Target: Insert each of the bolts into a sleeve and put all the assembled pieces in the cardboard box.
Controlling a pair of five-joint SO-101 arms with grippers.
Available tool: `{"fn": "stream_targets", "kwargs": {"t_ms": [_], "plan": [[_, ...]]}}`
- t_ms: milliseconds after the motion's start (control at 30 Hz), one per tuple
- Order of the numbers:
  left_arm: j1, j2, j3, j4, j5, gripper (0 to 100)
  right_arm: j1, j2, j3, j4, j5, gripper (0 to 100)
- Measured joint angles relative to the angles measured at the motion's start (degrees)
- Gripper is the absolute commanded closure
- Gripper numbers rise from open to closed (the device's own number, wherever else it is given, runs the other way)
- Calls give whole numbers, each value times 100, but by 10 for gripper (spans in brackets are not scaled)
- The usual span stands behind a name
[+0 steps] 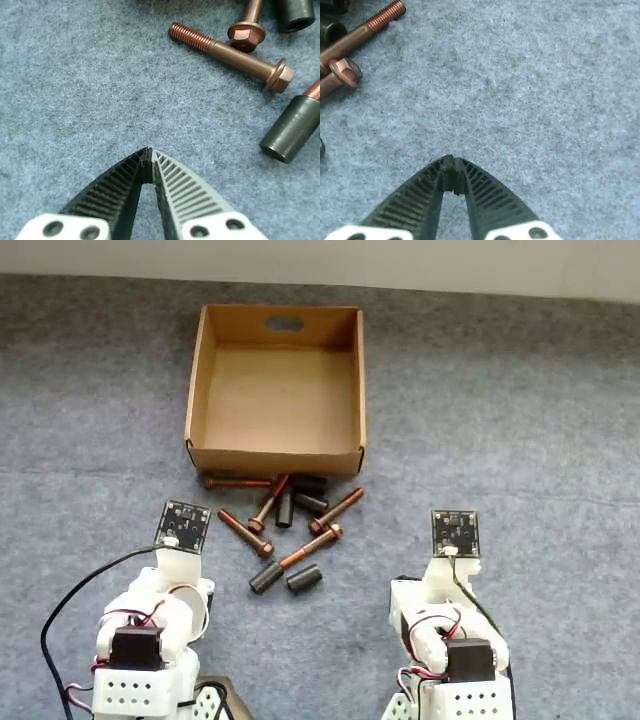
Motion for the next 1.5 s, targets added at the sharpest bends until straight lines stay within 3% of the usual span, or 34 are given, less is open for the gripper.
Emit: {"fn": "stream_targets", "kwargs": {"t_ms": [633, 900, 967, 1167, 1333, 1500], "plan": [[0, 0, 0, 0, 0, 992, -26, 0, 0, -35, 0, 989], [0, 0, 0, 0, 0, 992, -1398, 0, 0, -1574, 9, 989], [0, 0, 0, 0, 0, 992, -1538, 0, 0, -1714, 308, 989], [0, 0, 0, 0, 0, 992, -1802, 0, 0, -1767, 2127, 983], [0, 0, 0, 0, 0, 992, -2532, 0, 0, -1512, 2198, 860], [0, 0, 0, 0, 0, 992, -2840, 9, -554, -756, 2022, 864]]}}
